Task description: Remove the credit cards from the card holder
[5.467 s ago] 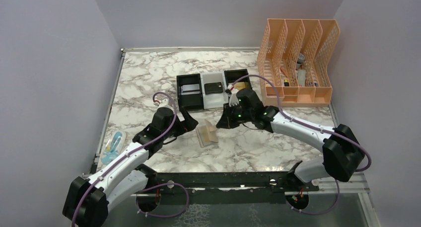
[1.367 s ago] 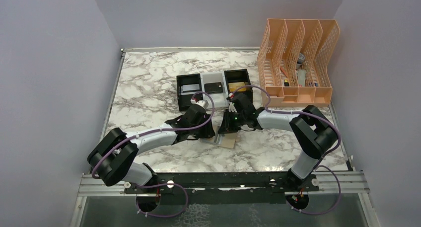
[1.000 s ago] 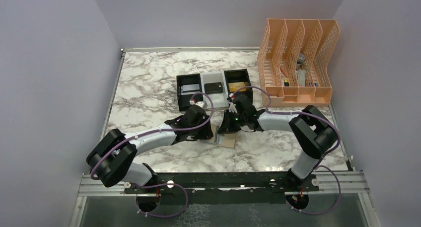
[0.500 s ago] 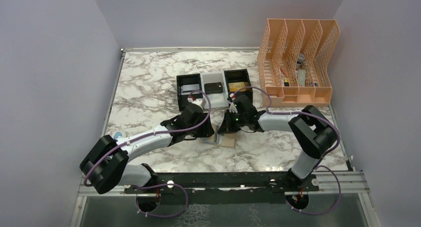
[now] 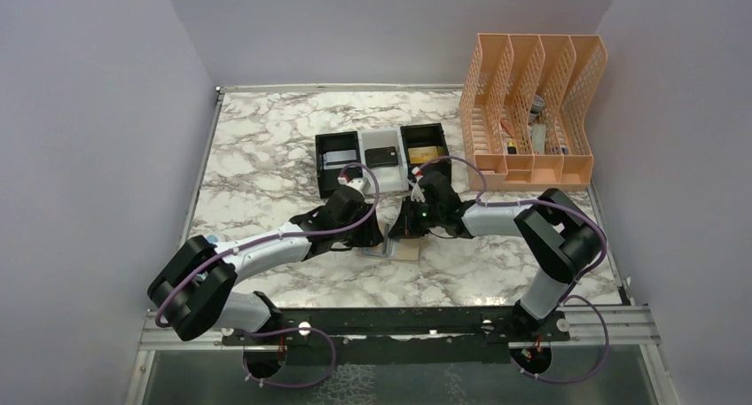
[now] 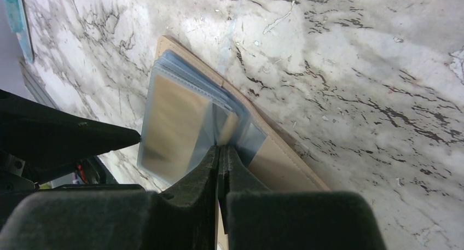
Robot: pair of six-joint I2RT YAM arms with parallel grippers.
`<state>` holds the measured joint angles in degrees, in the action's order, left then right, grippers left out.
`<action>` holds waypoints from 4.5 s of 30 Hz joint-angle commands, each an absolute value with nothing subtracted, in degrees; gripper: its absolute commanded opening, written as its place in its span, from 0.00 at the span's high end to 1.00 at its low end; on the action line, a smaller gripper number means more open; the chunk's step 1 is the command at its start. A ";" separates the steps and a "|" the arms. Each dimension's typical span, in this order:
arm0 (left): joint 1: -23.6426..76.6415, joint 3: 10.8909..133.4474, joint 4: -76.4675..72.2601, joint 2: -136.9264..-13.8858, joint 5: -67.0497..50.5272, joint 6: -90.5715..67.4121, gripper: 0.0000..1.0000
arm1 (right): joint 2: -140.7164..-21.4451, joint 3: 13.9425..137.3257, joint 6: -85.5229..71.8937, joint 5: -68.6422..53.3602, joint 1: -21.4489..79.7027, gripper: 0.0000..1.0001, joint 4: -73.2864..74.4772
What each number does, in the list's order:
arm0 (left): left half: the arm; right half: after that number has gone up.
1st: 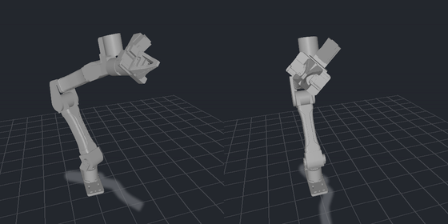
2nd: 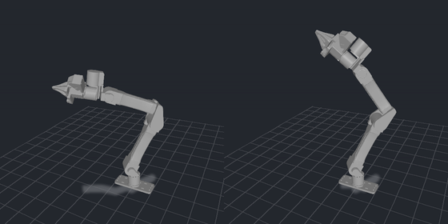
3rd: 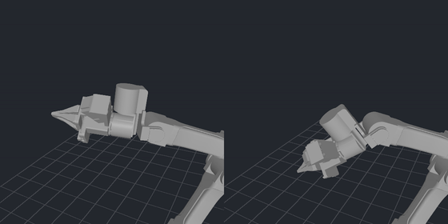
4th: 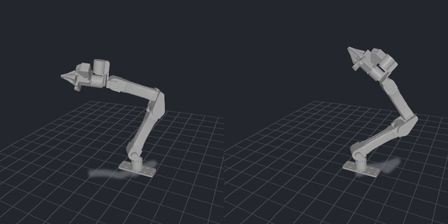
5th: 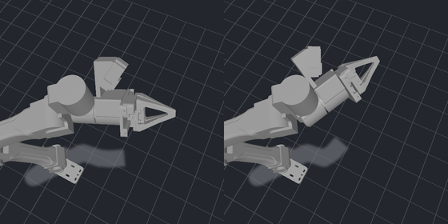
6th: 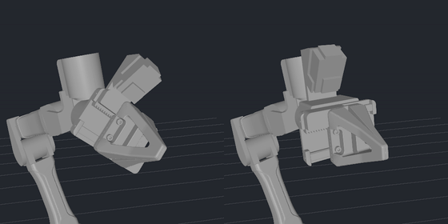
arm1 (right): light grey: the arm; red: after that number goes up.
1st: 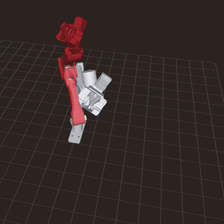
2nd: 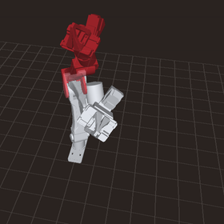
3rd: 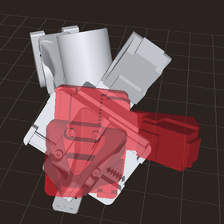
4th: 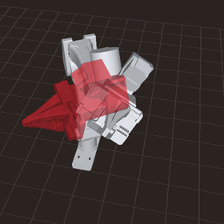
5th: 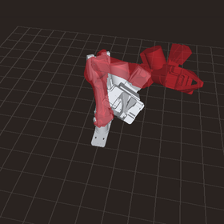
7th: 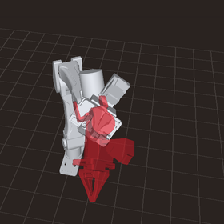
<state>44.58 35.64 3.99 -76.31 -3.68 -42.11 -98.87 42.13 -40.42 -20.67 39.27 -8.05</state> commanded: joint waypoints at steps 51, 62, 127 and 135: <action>44.47 36.32 -5.00 -80.99 -14.68 -43.07 0.64 | -90.55 43.85 -38.68 -14.60 38.74 0.68 3.36; 44.81 37.36 -6.68 -82.86 -16.86 -42.95 0.59 | -75.20 40.83 -41.80 2.89 36.84 0.49 12.93; 44.71 39.87 -11.11 -89.25 -17.98 -43.10 0.45 | -82.56 28.54 -36.99 -20.09 33.22 0.77 -4.42; 45.59 40.52 -7.94 -92.14 -14.41 -42.48 0.48 | -82.31 29.04 -37.00 -18.33 33.22 0.77 -3.19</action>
<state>45.04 39.40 -10.61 -91.15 -17.30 -43.94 -82.72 29.12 -37.82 -21.74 33.36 -4.91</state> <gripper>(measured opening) 0.529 0.229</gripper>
